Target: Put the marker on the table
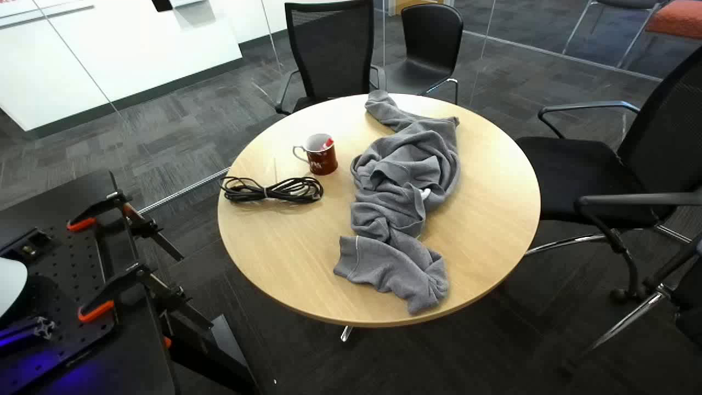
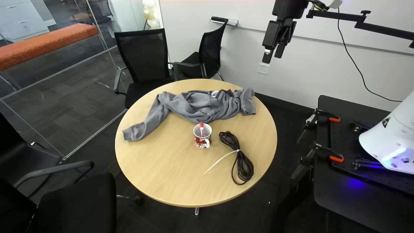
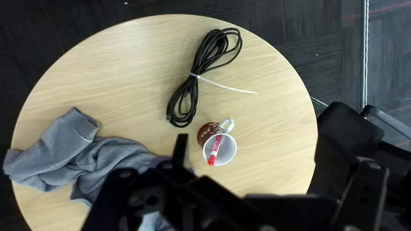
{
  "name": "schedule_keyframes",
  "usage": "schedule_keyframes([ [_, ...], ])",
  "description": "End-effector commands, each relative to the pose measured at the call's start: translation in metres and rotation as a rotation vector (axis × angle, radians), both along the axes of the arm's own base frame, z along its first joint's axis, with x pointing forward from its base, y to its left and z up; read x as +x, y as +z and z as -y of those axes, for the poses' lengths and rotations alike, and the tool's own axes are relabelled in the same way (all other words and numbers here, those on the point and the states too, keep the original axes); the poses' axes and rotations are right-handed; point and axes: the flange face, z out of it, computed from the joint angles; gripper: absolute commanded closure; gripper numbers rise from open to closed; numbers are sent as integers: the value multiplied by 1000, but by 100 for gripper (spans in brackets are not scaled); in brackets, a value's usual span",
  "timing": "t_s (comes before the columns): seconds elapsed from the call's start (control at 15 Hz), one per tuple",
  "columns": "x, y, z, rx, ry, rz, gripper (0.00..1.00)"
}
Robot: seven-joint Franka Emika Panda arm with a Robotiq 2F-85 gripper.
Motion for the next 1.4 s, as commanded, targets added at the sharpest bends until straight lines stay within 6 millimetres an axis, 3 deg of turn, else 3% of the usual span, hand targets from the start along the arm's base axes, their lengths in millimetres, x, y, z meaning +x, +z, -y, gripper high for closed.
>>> schedule_keyframes([
  [0.0, 0, 1, 0, 0, 0, -1, 0],
  [0.53, 1, -1, -1, 2, -13, 6, 0],
  [0.8, 10, -10, -27, -27, -91, 68, 0],
  [1.13, 36, -46, -74, -69, -278, 115, 0],
  [1.33, 50, -77, -87, -107, -380, 103, 0],
])
